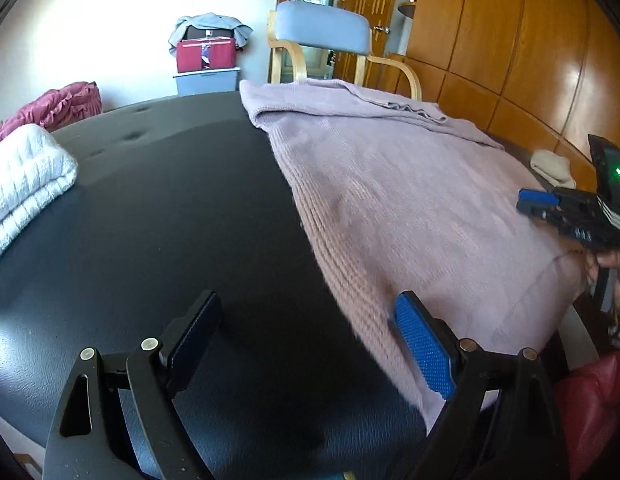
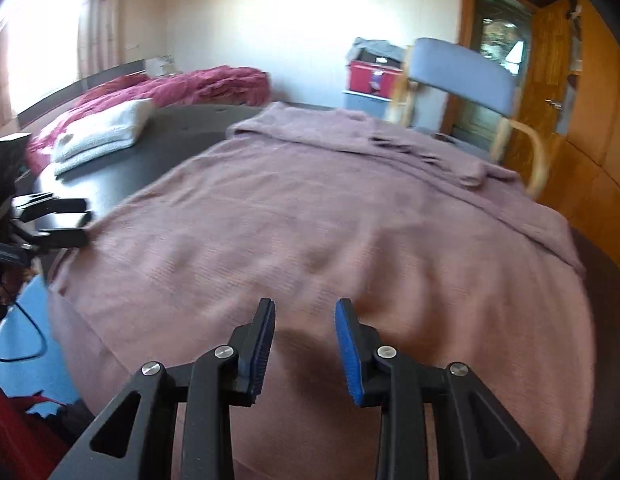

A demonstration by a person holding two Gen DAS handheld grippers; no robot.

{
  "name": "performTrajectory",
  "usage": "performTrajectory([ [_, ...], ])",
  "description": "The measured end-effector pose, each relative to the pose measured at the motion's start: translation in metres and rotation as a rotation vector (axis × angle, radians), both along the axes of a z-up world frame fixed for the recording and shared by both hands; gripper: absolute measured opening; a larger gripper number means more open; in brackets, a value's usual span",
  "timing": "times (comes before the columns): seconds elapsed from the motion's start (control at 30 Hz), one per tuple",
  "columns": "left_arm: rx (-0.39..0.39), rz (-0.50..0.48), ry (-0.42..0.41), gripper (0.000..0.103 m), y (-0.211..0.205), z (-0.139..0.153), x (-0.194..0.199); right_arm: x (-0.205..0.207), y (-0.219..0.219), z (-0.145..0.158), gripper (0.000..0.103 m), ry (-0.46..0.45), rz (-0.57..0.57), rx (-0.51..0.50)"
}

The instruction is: Fold clothes

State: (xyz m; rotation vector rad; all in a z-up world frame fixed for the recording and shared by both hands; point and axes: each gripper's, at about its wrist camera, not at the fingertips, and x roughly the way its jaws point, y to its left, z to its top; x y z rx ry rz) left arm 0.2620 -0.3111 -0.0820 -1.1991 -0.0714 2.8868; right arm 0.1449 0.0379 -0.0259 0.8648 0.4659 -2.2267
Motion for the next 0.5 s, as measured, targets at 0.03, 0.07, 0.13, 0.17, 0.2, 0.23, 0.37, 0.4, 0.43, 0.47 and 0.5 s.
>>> performTrajectory([
  [0.03, 0.008, 0.002, -0.002, 0.091, -0.002, 0.0, 0.003, -0.004, 0.012, 0.001, 0.031, 0.003, -0.041, 0.011],
  [0.07, 0.015, 0.003, -0.003, 0.091, -0.004, 0.0, 0.006, -0.009, 0.025, 0.001, 0.031, 0.001, -0.084, 0.021],
  [0.13, 0.015, -0.011, -0.003, 0.091, -0.003, -0.001, 0.012, -0.019, 0.057, 0.004, 0.031, -0.023, -0.18, 0.012],
  [0.17, 0.011, -0.022, -0.001, 0.091, -0.001, -0.002, 0.015, -0.023, 0.075, 0.006, 0.031, -0.042, -0.223, -0.011],
  [0.2, 0.008, -0.033, 0.0, 0.091, 0.0, -0.002, 0.018, -0.027, 0.094, 0.007, 0.031, -0.061, -0.265, -0.034],
  [0.23, 0.009, -0.042, 0.001, 0.091, 0.001, -0.002, 0.021, -0.03, 0.11, 0.008, 0.031, -0.084, -0.299, -0.058],
  [0.37, 0.074, -0.057, 0.011, 0.091, -0.002, 0.0, 0.028, -0.036, 0.172, 0.0, 0.034, -0.197, -0.418, -0.147],
  [0.4, 0.105, -0.058, 0.014, 0.091, -0.004, 0.0, 0.03, -0.036, 0.186, -0.001, 0.034, -0.22, -0.435, -0.176],
  [0.43, 0.138, -0.059, 0.018, 0.091, -0.007, 0.001, 0.031, -0.034, 0.199, -0.002, 0.034, -0.24, -0.441, -0.217],
  [0.47, 0.179, -0.06, 0.021, 0.091, -0.009, 0.002, 0.031, -0.032, 0.21, -0.001, 0.034, -0.261, -0.447, -0.254],
  [0.5, 0.224, -0.06, 0.025, 0.091, -0.012, 0.002, 0.03, -0.03, 0.22, -0.001, 0.034, -0.285, -0.456, -0.288],
])
